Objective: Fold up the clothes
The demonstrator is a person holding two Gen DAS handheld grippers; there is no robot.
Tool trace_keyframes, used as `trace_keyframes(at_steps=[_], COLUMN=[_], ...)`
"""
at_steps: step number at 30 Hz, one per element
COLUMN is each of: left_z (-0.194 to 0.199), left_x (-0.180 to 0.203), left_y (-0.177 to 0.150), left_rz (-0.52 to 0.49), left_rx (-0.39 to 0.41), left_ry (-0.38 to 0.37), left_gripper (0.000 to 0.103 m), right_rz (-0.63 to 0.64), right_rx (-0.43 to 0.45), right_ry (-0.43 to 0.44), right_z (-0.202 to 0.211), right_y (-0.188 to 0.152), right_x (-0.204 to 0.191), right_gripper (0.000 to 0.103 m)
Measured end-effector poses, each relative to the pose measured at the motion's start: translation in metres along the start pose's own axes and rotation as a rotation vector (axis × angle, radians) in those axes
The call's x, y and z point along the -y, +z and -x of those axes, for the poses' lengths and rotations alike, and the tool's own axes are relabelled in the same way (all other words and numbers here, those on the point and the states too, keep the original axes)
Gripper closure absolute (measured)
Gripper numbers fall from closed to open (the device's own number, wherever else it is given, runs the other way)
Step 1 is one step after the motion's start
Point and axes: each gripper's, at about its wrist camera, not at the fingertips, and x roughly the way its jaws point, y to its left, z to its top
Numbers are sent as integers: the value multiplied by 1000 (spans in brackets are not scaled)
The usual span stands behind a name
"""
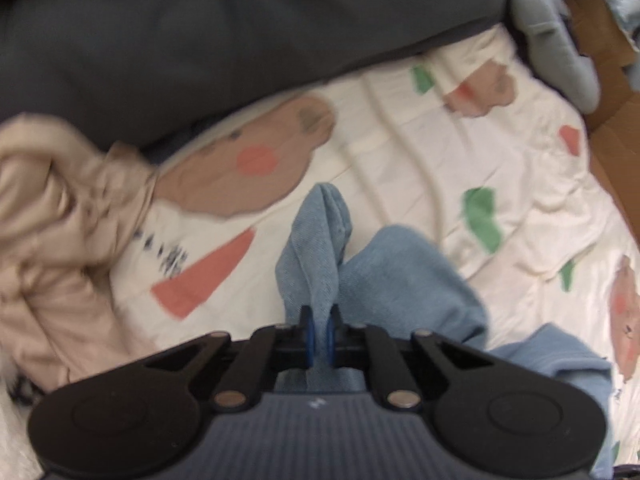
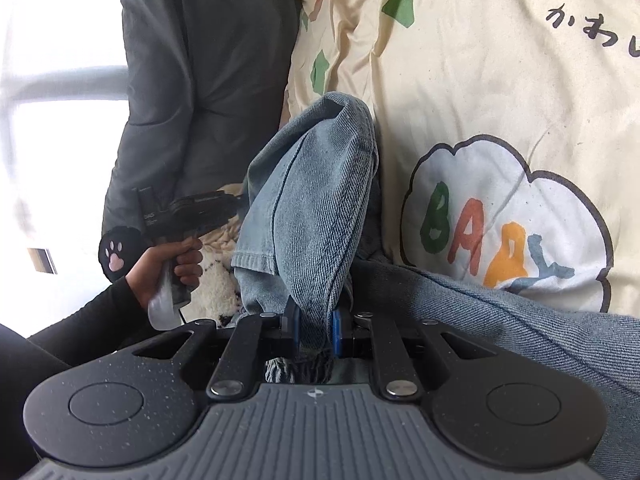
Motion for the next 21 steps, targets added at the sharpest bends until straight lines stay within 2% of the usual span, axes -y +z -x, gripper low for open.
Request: trace_keyframes(at_steps=[10, 21], left_z=[32, 75], left_x=[79, 163], left_y=[65, 113], left_rz=[-140, -230], left_rx=[87, 231], left_ry=[-80, -150], left_gripper=[98, 99], right_rz=[11, 77], right_rx=[49, 69], right_ry=[42, 104], right_z=[12, 27], right_y=[17, 28], right_x=[-12, -40], right_gripper=[90, 90])
